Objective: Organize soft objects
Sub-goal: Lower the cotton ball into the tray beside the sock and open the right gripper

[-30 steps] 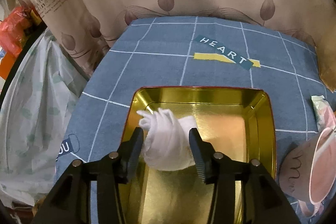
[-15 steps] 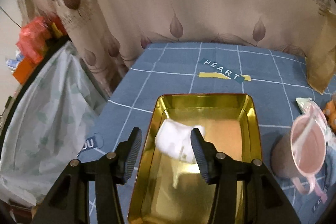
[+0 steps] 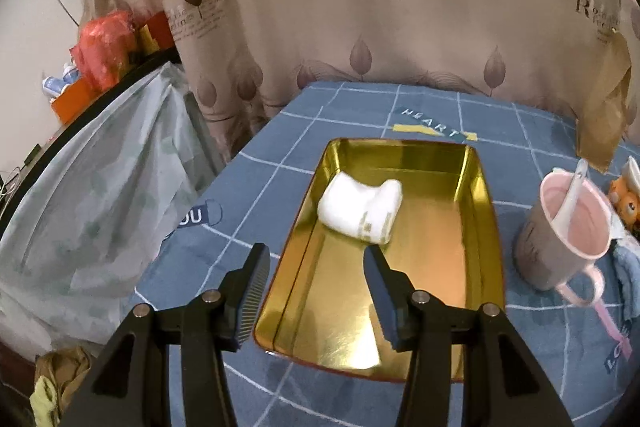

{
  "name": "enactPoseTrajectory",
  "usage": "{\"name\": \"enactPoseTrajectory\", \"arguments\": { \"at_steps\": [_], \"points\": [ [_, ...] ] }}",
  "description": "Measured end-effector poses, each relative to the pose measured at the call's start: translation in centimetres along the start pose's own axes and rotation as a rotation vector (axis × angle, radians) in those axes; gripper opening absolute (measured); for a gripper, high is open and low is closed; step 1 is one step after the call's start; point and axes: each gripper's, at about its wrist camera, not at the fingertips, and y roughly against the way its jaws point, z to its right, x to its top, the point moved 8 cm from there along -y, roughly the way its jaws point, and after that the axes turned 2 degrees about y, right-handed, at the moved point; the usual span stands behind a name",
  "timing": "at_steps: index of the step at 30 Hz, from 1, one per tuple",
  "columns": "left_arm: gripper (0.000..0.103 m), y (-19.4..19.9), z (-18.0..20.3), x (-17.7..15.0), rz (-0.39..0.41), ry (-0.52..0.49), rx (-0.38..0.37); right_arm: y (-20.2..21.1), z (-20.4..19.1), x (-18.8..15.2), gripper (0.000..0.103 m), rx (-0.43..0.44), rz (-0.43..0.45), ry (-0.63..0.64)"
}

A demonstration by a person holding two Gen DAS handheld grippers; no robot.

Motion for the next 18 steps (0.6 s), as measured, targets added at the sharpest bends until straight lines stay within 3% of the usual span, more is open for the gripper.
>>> {"name": "enactPoseTrajectory", "arguments": {
  "at_steps": [3, 18],
  "points": [
    [0.050, -0.4, -0.8, -0.3, 0.002, -0.005, 0.035, 0.3, -2.3, 1.0, 0.028, 0.027, 0.011, 0.039],
    [0.050, -1.0, -4.7, -0.4, -0.010, 0.140, 0.035, -1.8, -20.0, 5.9, 0.028, 0.249, 0.027, 0.282]
  ]
}}
